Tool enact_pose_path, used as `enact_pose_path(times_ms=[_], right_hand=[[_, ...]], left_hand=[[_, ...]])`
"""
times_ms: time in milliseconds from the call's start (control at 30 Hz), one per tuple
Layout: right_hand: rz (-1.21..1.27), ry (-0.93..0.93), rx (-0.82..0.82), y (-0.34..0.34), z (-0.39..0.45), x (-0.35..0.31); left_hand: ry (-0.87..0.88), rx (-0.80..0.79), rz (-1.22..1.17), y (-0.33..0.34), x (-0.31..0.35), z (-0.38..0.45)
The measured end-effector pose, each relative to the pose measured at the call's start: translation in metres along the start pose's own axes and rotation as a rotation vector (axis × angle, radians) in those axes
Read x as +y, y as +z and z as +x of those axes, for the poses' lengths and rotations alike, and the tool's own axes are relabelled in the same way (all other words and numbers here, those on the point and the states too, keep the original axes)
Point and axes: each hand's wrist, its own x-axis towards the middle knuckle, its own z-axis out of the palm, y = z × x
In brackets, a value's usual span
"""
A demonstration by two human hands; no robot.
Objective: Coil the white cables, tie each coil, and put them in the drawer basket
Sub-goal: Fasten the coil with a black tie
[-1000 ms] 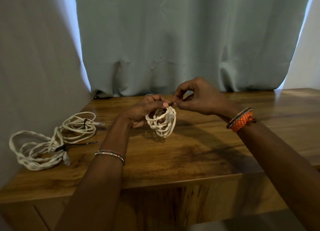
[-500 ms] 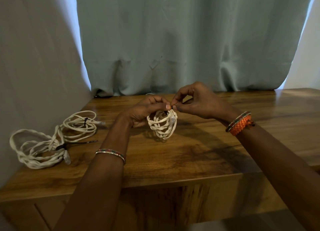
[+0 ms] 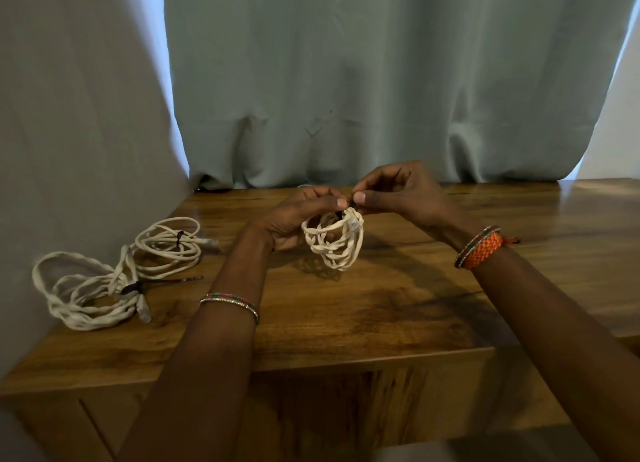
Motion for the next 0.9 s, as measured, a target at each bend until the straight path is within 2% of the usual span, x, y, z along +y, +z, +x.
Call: enact_pose_path(times_ms=[267,367,533,600,700,767,833,900], right_hand=[[-0.178,-0.07,0.048,0.006,0.007,0.003],[-0.212,-0.088,0.064,0.009,0.007,0.005],[-0.25,-0.088,0.006,0.007,0.004,0.004],[-0.158,-0.011,-0.001,0.008,0.003,0.006],[0.134,0.267,0.031,0.012,-0.001,0.008],[0.25,0.386,0.001,0.016,-0.004,0.011],[0.259,0.429,-0.002,0.021,-0.006,0.015],[0.135,0.418,0.039,0.027,-0.005,0.017]], left_hand=[[0.016,0.065,-0.04,0.001,0.001,-0.001],[0.016,0.044,-0.047,0.0,0.001,-0.001],[0.012,0.056,0.0,-0.001,-0.003,0.001],[0.018,0.114,-0.018,-0.001,-0.005,0.004],[0.047,0.234,-0.051,-0.003,-0.006,0.007],[0.045,0.268,-0.02,-0.005,-0.007,0.007],[0.021,0.277,0.04,-0.006,-0.008,0.008],[0.009,0.293,0.098,-0.005,-0.011,0.009]])
